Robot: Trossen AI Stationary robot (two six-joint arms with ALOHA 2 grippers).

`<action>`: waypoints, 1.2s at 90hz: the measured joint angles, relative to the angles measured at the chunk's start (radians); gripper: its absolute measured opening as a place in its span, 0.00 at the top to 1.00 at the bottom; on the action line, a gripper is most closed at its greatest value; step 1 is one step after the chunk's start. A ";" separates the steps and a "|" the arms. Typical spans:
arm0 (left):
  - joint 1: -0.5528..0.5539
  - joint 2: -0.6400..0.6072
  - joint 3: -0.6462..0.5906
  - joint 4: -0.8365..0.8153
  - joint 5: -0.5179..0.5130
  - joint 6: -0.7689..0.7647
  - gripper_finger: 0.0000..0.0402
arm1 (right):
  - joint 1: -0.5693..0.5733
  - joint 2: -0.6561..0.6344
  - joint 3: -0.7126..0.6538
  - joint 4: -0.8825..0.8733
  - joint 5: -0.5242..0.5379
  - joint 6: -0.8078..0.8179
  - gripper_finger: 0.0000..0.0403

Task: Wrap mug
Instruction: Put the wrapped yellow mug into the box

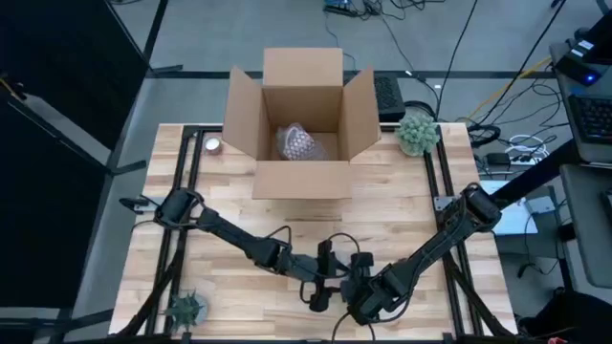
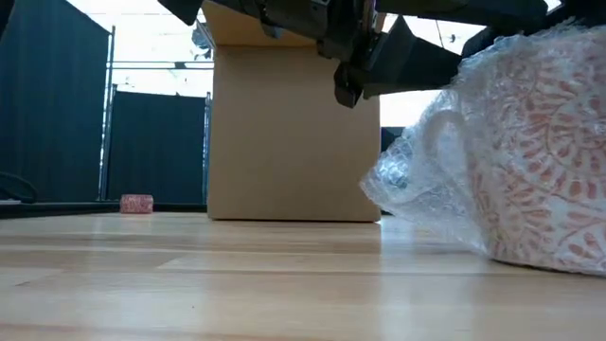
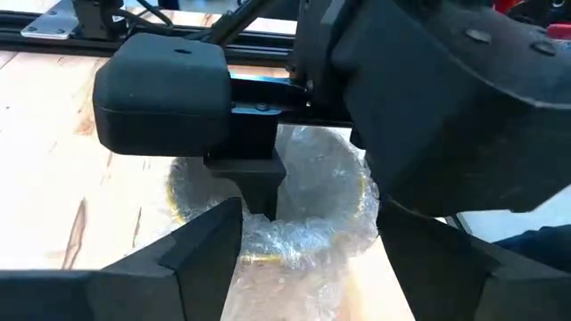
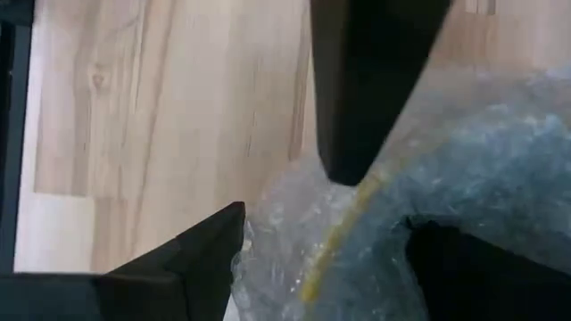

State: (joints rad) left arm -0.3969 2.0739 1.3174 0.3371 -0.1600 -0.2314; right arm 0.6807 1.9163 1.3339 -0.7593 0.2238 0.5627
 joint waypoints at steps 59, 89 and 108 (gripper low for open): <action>-0.025 -0.042 0.025 -0.103 0.003 -0.030 0.37 | 0.000 0.006 -0.003 0.009 -0.069 0.013 0.86; -0.069 -0.123 0.024 -0.314 -0.009 -0.123 0.37 | 0.018 -0.002 0.008 -0.017 -0.101 0.073 0.92; -0.122 -0.163 0.028 -0.462 -0.036 -0.198 0.37 | 0.045 -0.051 0.081 -0.046 -0.124 0.076 0.93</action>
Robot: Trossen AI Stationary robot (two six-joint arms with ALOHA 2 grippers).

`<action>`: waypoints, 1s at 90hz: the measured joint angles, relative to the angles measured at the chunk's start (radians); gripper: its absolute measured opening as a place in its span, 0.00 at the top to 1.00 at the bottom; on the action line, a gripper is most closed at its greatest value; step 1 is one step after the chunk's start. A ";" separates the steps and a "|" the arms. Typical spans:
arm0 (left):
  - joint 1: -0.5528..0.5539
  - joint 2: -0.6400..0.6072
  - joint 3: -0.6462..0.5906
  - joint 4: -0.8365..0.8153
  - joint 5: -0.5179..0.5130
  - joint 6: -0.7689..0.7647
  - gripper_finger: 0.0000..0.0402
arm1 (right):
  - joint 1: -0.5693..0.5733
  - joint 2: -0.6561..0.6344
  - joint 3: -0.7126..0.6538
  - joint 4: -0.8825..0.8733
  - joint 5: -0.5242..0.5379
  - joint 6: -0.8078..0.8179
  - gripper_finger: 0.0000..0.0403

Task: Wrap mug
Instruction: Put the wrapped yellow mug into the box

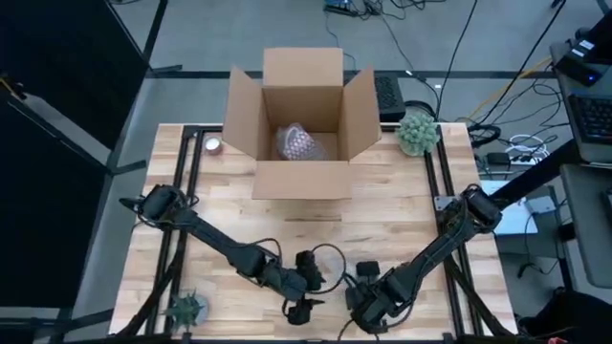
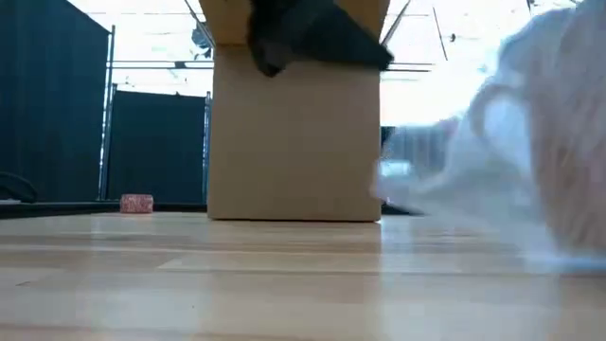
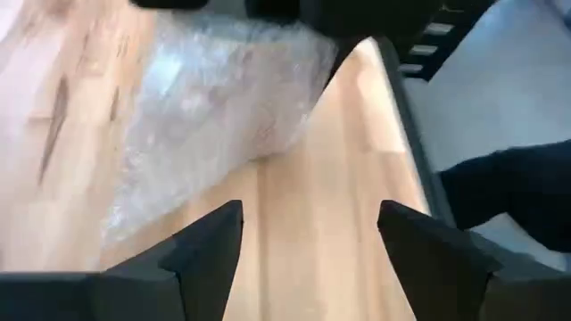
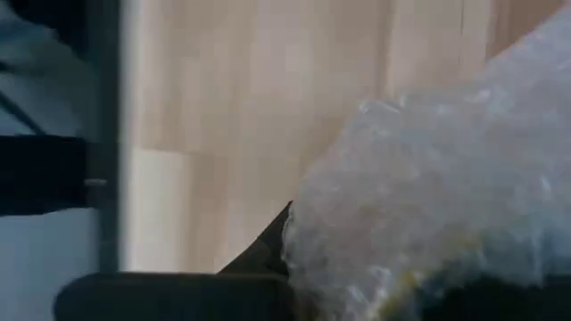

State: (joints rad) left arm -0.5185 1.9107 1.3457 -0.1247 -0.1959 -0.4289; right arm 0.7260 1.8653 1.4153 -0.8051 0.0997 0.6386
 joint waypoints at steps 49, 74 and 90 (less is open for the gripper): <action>-0.153 -0.338 -0.001 -0.387 -0.121 -0.062 0.37 | -0.017 -0.185 0.557 -0.025 0.263 -0.650 0.93; -0.171 -0.431 -0.001 -0.596 -0.320 -0.091 0.37 | -0.293 -0.192 0.743 -0.007 0.375 -0.962 0.93; -0.160 -0.435 -0.001 -0.617 -0.345 -0.093 0.37 | -0.582 -0.176 0.750 -0.007 0.352 -0.946 0.93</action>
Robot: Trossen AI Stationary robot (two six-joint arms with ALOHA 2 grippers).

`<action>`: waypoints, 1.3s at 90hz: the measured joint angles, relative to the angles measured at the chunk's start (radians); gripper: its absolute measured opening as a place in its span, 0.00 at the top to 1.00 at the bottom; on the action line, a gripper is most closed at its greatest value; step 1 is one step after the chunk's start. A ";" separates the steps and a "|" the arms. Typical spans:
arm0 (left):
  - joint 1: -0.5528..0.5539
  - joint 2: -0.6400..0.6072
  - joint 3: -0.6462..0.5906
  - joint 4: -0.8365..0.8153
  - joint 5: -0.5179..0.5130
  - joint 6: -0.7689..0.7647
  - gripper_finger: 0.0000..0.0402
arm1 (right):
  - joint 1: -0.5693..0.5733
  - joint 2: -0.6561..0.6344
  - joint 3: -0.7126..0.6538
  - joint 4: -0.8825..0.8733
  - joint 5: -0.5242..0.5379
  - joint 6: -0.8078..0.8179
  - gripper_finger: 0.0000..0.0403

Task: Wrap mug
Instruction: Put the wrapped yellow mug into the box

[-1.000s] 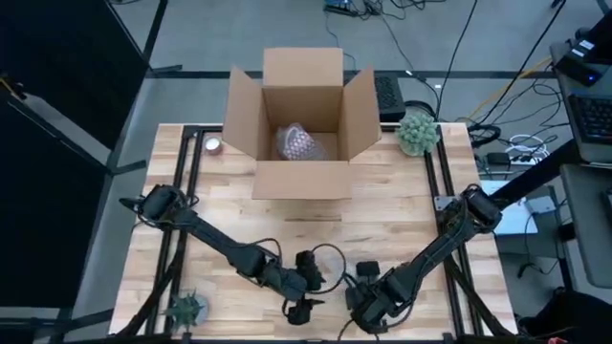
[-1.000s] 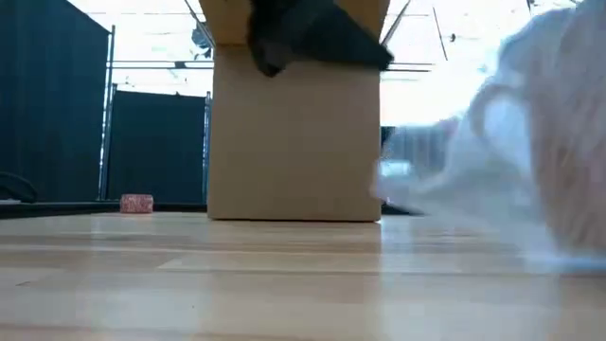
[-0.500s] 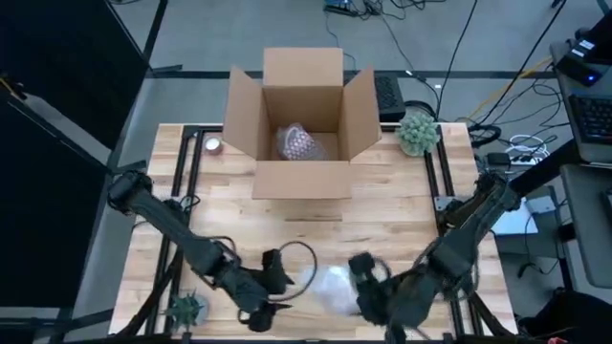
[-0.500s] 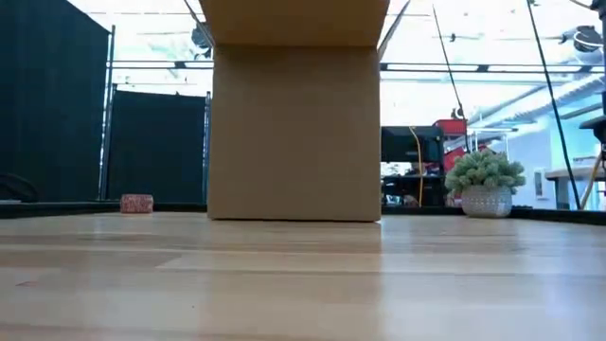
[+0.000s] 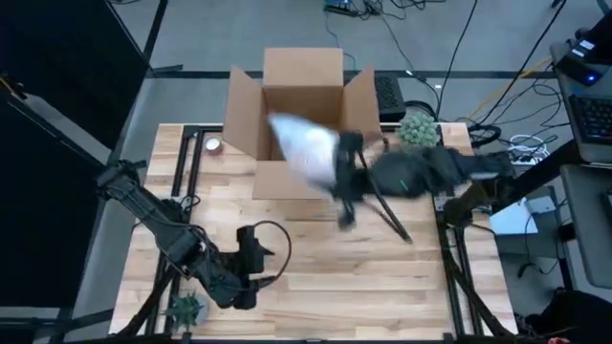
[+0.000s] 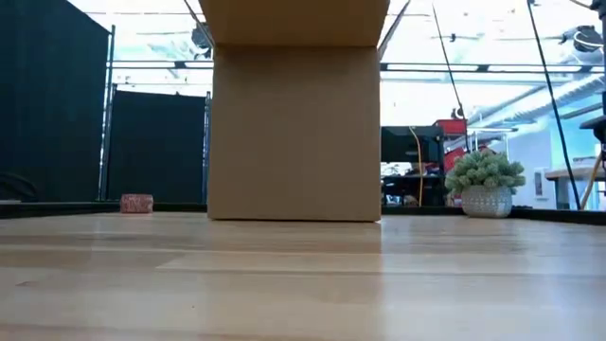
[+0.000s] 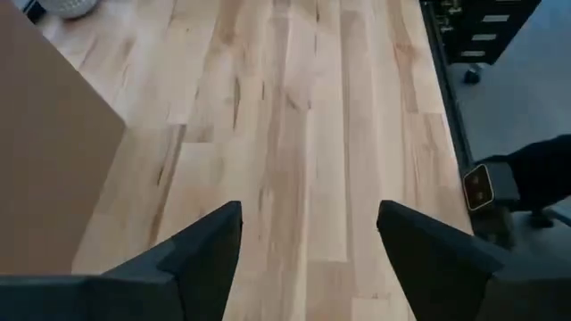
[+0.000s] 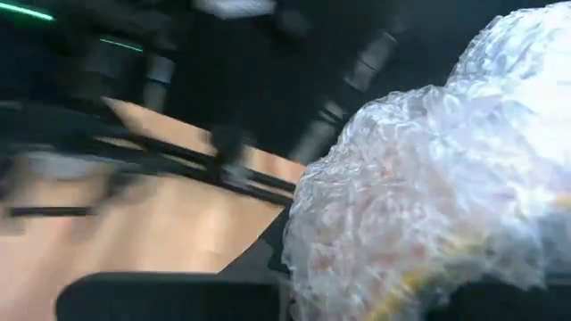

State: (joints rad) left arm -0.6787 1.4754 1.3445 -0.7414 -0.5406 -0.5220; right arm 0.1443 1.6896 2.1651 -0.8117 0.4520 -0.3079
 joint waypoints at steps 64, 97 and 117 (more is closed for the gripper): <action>0.037 0.009 -0.032 0.028 -0.018 0.003 0.37 | -0.458 0.398 0.008 -0.179 -0.291 0.335 0.94; 0.037 0.009 -0.032 0.032 -0.018 0.004 0.37 | -0.498 0.457 0.000 -0.100 -0.389 0.548 0.94; 0.032 0.010 -0.032 0.045 -0.017 0.012 0.37 | -0.543 0.415 -0.006 -0.013 -0.446 0.682 0.94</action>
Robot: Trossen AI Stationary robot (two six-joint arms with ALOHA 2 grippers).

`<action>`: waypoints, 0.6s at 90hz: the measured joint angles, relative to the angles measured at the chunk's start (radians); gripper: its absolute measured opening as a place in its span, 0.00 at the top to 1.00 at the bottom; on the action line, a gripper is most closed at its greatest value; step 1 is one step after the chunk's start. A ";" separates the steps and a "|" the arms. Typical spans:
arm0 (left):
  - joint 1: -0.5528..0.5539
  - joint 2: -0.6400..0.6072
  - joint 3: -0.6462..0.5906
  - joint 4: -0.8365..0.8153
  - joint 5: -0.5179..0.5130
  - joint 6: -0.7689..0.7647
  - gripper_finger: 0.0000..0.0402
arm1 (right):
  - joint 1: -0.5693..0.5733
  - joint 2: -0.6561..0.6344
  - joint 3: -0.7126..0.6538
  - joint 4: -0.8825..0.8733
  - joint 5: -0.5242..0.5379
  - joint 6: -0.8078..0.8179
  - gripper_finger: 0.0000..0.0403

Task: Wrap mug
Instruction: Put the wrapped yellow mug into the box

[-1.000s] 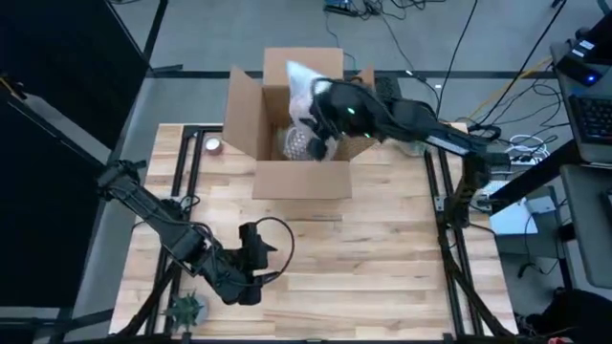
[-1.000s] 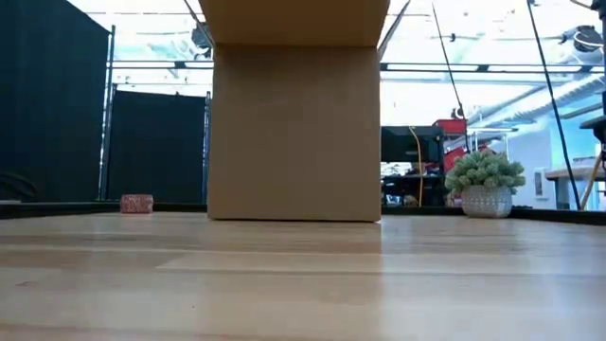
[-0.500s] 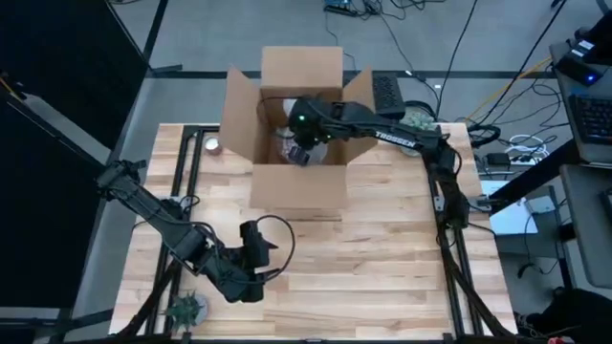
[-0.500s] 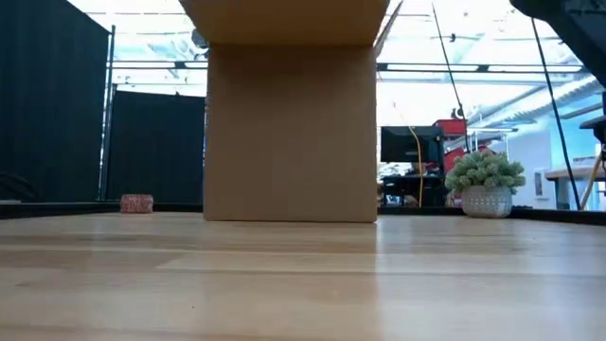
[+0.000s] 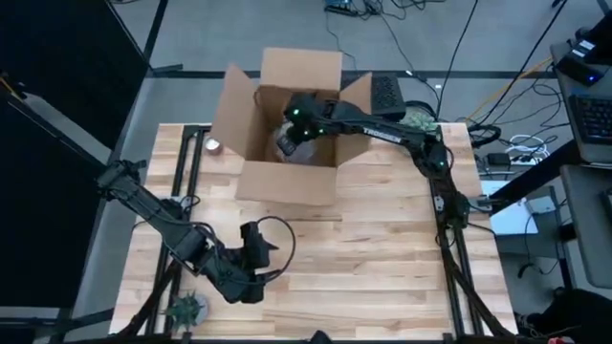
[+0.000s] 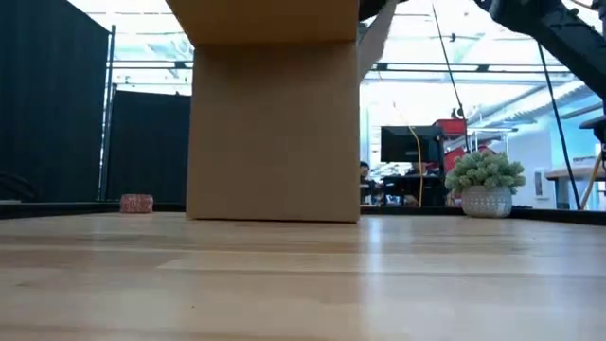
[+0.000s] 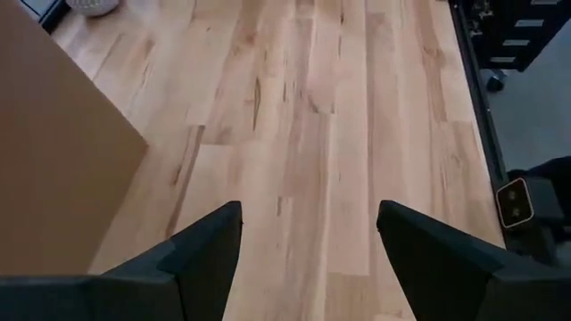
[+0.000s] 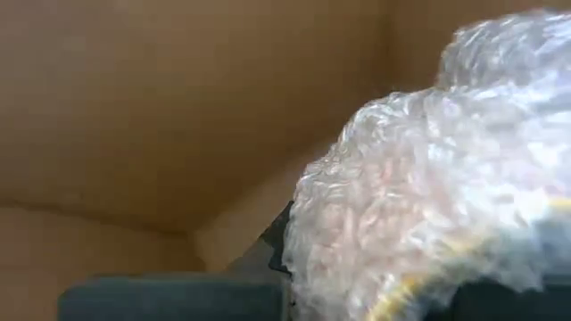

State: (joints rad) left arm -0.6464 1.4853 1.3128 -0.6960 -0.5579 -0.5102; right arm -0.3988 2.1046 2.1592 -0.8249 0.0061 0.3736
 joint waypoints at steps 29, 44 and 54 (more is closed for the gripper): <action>-0.004 0.000 0.000 0.010 0.000 -0.007 0.37 | -0.030 0.076 -0.002 -0.079 -0.016 0.034 0.94; -0.004 0.000 0.000 0.011 0.000 -0.007 0.37 | -0.036 0.121 0.009 -0.105 -0.001 0.011 0.93; -0.004 0.000 0.000 0.014 0.000 -0.007 0.37 | -0.029 0.157 0.006 -0.112 0.013 0.004 0.90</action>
State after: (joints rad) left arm -0.6502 1.4853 1.3128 -0.6815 -0.5575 -0.5171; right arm -0.4281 2.2612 2.1656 -0.9372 0.0194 0.3780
